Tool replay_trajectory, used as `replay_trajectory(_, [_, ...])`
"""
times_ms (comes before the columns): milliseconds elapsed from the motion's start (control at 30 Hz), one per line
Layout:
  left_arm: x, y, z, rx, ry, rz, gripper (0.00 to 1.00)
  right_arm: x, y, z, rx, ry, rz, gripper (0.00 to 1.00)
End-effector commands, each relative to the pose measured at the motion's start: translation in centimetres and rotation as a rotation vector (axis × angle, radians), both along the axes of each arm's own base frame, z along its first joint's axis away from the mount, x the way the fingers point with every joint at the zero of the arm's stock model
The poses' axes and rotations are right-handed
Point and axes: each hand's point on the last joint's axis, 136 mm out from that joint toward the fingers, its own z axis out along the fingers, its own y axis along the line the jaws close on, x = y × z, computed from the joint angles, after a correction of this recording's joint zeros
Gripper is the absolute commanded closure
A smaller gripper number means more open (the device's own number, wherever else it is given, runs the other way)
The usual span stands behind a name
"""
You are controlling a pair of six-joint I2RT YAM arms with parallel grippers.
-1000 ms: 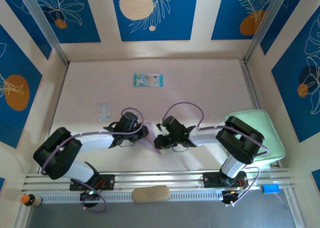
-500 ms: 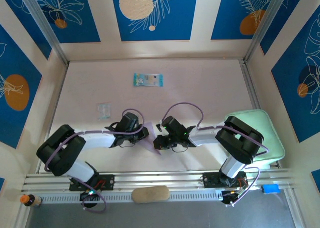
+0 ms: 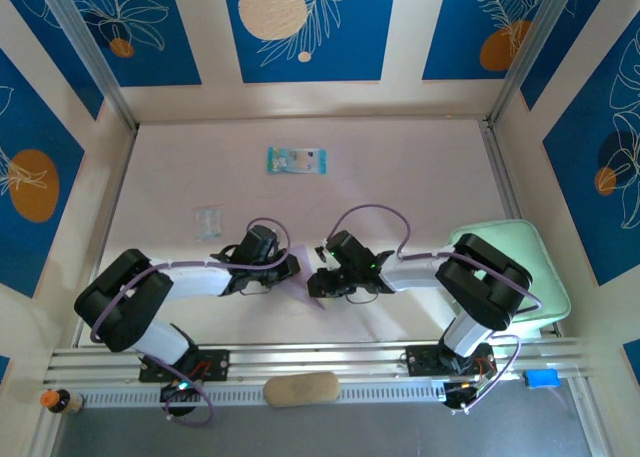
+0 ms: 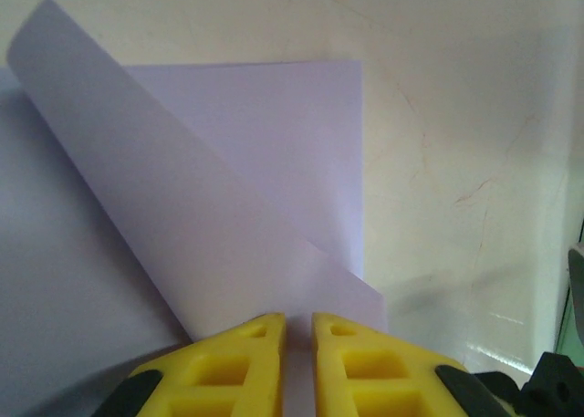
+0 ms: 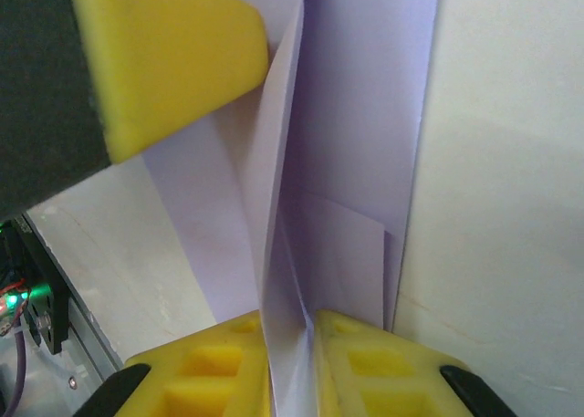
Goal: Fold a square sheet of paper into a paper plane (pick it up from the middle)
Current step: Perform the fourth fold on the wing at the bottom-center of the table.
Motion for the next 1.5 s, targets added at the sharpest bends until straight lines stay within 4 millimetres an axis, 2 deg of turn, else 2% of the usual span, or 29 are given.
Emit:
replay_trajectory(0, [0.4,-0.6,0.4,-0.018,-0.016,-0.030,0.86,0.4,0.4,1.1,0.019,0.016,-0.007,0.82])
replay_trajectory(267, [0.5,-0.8,0.5,-0.029,-0.020,-0.032,0.86,0.5,0.9,1.0,0.018,0.028,0.006,0.83])
replay_trajectory(400, [0.5,-0.7,0.7,-0.030,-0.023,-0.031,0.85,0.4,0.5,0.6,0.001,0.038,-0.008,0.87])
replay_trajectory(567, [0.5,-0.8,0.9,-0.035,-0.024,-0.030,0.85,0.1,0.1,-0.2,-0.024,0.060,-0.022,0.84])
replay_trajectory(767, [0.5,-0.8,1.0,-0.038,-0.024,-0.031,0.84,0.0,0.2,-0.3,-0.026,0.059,-0.023,0.86])
replay_trajectory(933, [0.7,-0.8,1.9,-0.053,-0.047,-0.025,0.81,-0.3,-0.2,-0.6,-0.037,0.063,-0.032,0.89])
replay_trajectory(1067, [0.5,0.2,2.7,-0.032,-0.081,-0.002,0.80,-0.4,-0.4,-0.8,-0.028,0.066,-0.040,0.91])
replay_trajectory(1267, [-1.0,1.5,1.9,-0.010,-0.059,0.001,0.86,-0.5,-0.1,-0.4,-0.021,0.020,-0.012,0.91])
replay_trajectory(1467, [-2.3,1.3,0.5,-0.036,0.000,-0.010,0.92,-0.2,0.5,0.2,-0.051,-0.051,0.018,0.92])
